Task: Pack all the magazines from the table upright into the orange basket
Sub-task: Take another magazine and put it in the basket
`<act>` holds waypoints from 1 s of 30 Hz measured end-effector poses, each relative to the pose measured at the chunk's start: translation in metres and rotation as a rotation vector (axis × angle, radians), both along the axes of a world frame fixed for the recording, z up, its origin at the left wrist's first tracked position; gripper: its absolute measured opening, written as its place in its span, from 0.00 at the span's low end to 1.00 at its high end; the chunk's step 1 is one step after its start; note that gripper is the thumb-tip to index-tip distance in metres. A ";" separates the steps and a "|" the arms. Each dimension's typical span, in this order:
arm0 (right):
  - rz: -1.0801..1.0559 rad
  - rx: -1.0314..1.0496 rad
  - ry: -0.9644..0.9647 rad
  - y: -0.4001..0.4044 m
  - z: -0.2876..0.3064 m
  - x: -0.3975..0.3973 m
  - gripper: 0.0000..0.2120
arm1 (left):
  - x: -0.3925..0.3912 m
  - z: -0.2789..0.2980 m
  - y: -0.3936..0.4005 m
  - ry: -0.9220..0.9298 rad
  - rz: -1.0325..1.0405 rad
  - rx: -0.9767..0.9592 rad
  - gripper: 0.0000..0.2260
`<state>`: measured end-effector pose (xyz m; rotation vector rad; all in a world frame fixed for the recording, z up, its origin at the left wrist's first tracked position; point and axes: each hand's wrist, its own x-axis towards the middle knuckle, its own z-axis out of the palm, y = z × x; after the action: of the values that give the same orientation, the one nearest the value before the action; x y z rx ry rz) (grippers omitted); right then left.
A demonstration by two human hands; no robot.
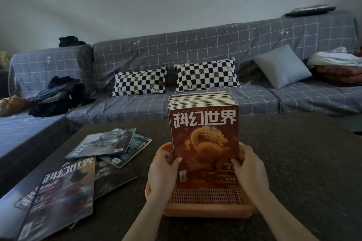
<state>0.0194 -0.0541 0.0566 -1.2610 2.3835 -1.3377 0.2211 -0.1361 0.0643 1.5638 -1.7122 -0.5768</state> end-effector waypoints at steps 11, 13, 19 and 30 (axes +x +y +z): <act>0.253 -0.108 -0.561 -0.021 0.020 0.001 0.31 | -0.019 0.008 -0.021 0.507 -0.338 0.349 0.31; 0.271 -0.117 -0.615 -0.019 0.018 0.004 0.29 | -0.018 0.002 -0.025 0.579 -0.347 0.437 0.35; 0.297 -0.131 -0.603 -0.020 0.010 0.001 0.30 | -0.014 -0.006 -0.034 0.669 -0.462 0.517 0.55; 0.286 -0.066 -0.449 -0.029 -0.004 -0.006 0.33 | -0.012 -0.010 -0.034 0.677 -0.469 0.452 0.42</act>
<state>0.0131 -0.0831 0.0526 -1.1181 1.7998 -1.4331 0.2095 -0.1703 0.0538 1.0282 -1.4508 -1.6144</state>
